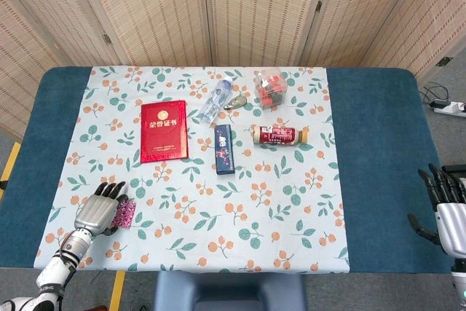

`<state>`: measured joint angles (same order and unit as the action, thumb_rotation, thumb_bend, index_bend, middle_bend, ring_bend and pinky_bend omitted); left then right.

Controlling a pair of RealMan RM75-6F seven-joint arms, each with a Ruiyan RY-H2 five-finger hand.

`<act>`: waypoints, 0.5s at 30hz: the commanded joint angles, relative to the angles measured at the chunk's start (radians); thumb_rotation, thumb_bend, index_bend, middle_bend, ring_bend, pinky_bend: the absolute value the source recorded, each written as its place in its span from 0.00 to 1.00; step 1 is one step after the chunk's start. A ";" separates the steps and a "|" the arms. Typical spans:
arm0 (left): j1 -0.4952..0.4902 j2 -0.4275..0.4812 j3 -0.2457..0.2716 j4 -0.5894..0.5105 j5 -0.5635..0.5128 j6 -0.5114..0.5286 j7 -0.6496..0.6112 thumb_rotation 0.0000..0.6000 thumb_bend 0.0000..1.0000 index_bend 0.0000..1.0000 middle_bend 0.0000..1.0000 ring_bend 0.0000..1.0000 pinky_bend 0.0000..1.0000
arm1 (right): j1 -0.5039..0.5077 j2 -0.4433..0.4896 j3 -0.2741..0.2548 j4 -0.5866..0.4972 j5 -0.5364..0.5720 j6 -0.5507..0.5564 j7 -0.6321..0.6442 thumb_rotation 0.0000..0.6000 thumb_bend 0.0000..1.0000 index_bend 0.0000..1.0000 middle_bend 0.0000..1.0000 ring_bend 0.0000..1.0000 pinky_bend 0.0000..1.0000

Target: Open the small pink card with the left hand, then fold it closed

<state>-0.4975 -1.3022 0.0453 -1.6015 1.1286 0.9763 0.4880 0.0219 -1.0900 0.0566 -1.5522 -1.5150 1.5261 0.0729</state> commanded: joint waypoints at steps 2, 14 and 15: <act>0.004 0.024 -0.008 -0.047 0.000 0.023 0.004 1.00 0.28 0.27 0.00 0.00 0.00 | 0.001 0.002 0.002 0.006 0.003 -0.002 0.008 1.00 0.32 0.00 0.00 0.00 0.00; 0.047 0.072 -0.019 -0.066 -0.100 0.077 0.000 1.00 0.28 0.24 0.00 0.00 0.00 | 0.007 -0.004 0.004 0.038 0.007 -0.014 0.037 1.00 0.32 0.00 0.00 0.00 0.00; 0.050 0.073 -0.018 -0.061 -0.111 0.076 0.001 1.00 0.29 0.24 0.00 0.00 0.00 | 0.008 -0.004 0.005 0.038 0.007 -0.014 0.038 1.00 0.32 0.00 0.00 0.00 0.00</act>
<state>-0.4553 -1.2329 0.0268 -1.6717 1.0323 1.0504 0.4912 0.0297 -1.0940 0.0612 -1.5141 -1.5085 1.5118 0.1110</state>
